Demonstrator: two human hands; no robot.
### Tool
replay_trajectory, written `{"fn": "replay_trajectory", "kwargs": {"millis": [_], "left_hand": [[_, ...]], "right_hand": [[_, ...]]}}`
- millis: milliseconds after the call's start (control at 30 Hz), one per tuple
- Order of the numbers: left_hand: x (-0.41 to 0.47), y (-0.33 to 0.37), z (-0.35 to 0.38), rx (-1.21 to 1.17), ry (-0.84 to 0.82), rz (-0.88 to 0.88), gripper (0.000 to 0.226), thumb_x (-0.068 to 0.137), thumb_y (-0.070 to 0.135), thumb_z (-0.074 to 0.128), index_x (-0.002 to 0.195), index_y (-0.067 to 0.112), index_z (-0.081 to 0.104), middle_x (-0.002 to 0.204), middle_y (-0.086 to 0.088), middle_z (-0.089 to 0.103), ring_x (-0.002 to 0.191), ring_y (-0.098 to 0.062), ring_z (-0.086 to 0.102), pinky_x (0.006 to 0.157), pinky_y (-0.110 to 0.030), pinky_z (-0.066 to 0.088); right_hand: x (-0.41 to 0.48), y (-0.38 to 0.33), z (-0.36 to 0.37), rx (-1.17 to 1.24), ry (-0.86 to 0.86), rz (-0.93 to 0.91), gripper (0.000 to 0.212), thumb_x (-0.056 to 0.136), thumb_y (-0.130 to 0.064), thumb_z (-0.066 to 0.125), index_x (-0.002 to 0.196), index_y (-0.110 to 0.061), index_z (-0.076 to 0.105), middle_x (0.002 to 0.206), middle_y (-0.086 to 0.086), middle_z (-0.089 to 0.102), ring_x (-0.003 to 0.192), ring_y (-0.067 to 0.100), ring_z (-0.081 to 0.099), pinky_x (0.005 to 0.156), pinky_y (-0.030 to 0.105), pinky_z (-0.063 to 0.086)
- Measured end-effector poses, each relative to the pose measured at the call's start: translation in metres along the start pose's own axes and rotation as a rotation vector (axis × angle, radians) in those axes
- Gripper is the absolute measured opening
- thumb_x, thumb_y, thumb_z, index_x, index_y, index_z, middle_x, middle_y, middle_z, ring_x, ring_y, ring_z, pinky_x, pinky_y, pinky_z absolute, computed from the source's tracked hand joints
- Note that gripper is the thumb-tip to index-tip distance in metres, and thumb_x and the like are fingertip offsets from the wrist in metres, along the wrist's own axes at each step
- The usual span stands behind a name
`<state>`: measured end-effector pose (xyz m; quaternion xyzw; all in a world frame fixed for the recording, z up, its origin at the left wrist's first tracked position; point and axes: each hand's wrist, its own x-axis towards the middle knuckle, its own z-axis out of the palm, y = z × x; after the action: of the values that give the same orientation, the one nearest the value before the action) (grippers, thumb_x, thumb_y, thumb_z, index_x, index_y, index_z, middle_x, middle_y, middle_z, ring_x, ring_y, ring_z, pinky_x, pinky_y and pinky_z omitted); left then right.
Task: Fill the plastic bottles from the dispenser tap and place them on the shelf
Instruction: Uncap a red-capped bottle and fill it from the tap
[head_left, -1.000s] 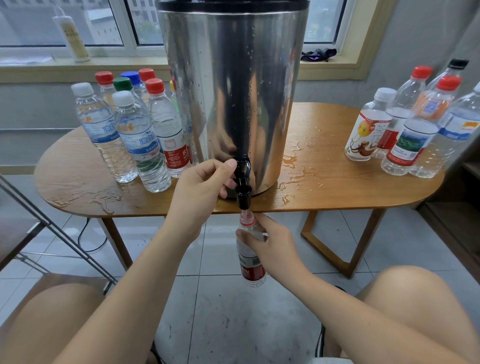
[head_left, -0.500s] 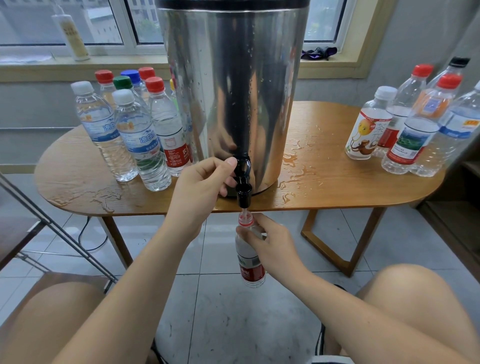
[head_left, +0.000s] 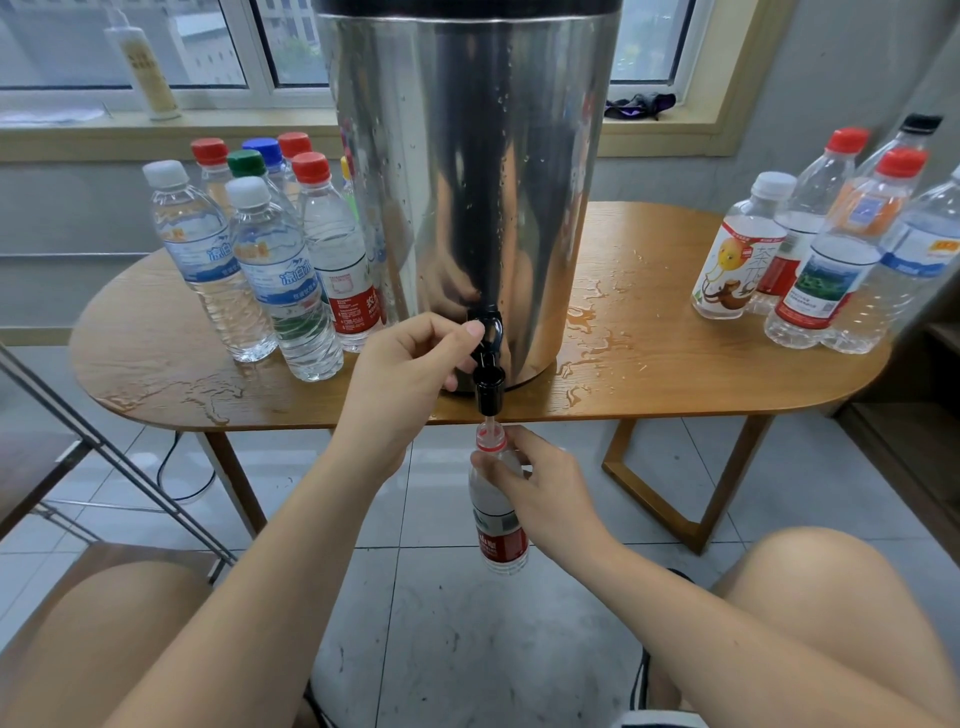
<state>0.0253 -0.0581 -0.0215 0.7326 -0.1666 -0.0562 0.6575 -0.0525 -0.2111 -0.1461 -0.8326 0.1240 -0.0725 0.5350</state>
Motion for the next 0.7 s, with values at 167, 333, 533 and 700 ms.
{"fn": "replay_trajectory", "kwargs": {"millis": [167,333,533,700], "left_hand": [[0.0006,-0.0011,0.0005,0.01,0.002,0.008,0.028,0.103,0.035,0.075,0.079,0.02,0.074,0.067,0.01,0.066,0.067,-0.009,0.057,0.065,-0.02,0.044],[0.0007,-0.002,0.0007,0.023,0.01,0.022,0.027,0.102,0.036,0.075,0.08,0.022,0.076,0.066,0.011,0.067,0.066,-0.01,0.057,0.066,-0.024,0.044],[0.0013,-0.0034,0.0013,0.037,0.022,0.029,0.022,0.102,0.035,0.076,0.087,0.019,0.08,0.065,0.013,0.067,0.063,-0.005,0.056,0.061,-0.018,0.042],[0.0018,-0.0038,0.0014,0.05,0.034,0.041,0.021,0.102,0.035,0.075,0.091,0.019,0.082,0.065,0.015,0.067,0.06,-0.001,0.054,0.057,-0.013,0.04]], "right_hand": [[0.0003,0.0019,0.0007,0.011,0.001,-0.004,0.038,0.1,-0.059,0.067,0.133,-0.039,0.069,0.123,-0.023,0.072,0.115,0.001,0.064,0.09,0.024,0.053],[0.0,0.0006,0.0006,0.011,0.0,-0.003,0.036,0.1,-0.058,0.067,0.132,-0.04,0.068,0.123,-0.024,0.071,0.116,0.003,0.063,0.094,0.026,0.053],[0.0,0.0005,0.0012,0.009,-0.001,-0.003,0.04,0.1,-0.059,0.067,0.135,-0.04,0.067,0.126,-0.023,0.07,0.118,0.005,0.063,0.097,0.029,0.054],[0.0007,0.0014,0.0019,0.003,0.003,-0.008,0.043,0.099,-0.061,0.067,0.136,-0.039,0.068,0.129,-0.022,0.071,0.12,0.006,0.063,0.101,0.034,0.057]]}}
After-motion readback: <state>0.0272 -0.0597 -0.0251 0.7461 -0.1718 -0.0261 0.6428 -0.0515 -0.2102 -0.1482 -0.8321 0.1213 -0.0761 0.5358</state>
